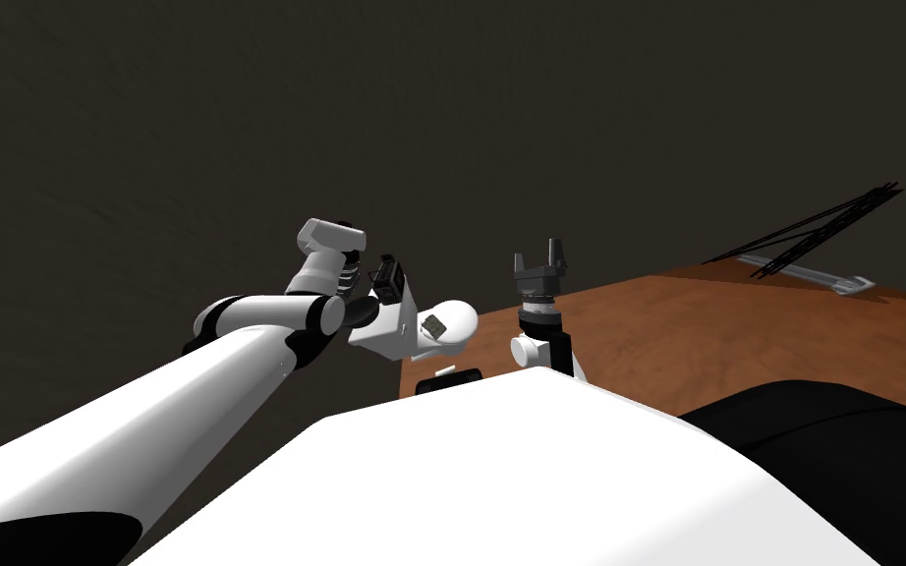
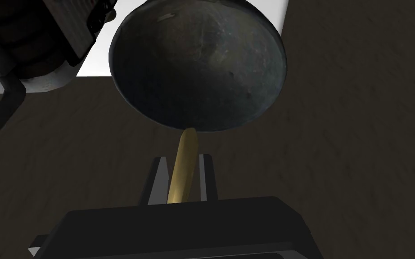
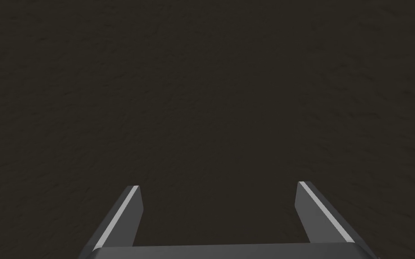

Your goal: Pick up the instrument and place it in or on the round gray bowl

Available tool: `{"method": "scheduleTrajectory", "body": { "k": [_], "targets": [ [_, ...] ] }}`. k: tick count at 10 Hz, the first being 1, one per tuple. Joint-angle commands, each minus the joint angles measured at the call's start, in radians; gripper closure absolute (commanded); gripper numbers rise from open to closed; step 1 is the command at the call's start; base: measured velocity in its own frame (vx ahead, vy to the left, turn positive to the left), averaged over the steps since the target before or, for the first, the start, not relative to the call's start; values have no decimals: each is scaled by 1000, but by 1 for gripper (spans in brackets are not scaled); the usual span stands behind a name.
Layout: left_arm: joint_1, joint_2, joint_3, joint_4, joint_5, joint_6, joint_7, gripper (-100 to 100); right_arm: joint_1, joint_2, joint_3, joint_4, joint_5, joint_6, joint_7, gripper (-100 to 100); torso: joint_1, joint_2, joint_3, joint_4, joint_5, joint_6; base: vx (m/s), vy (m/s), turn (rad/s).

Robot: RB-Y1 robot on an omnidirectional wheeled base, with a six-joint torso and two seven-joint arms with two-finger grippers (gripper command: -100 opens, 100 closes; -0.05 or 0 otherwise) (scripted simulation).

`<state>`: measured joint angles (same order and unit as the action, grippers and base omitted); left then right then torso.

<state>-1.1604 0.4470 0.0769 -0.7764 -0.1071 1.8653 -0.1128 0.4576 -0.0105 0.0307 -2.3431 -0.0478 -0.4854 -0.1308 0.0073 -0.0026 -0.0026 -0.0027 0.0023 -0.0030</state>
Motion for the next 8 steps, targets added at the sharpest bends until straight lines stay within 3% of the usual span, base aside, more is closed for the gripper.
{"method": "scheduleTrajectory", "body": {
  "k": [1,2,3,7,8],
  "targets": [
    [-7,5,-2,-3,-6,39,5,100,0,0,0,0,0,0,0,0,0,0,0,0,0,0,19,41,39],
    [2,2,-2,-14,-4,29,2,100,0,0,0,0,0,0,0,0,0,0,0,0,0,0,9,20,9],
    [2,3,-2,-16,-5,35,2,-100,0,0,0,0,0,0,0,0,-2,1,0,0,0,1,0,0,0],
    [2,3,-2,-15,-5,35,2,-100,0,0,0,0,0,0,0,0,-4,1,1,0,-1,1,0,0,0],
    [2,3,-2,-15,-5,35,2,0,0,0,0,0,0,0,0,0,-4,1,1,0,-1,1,0,0,0]
  ]
}}
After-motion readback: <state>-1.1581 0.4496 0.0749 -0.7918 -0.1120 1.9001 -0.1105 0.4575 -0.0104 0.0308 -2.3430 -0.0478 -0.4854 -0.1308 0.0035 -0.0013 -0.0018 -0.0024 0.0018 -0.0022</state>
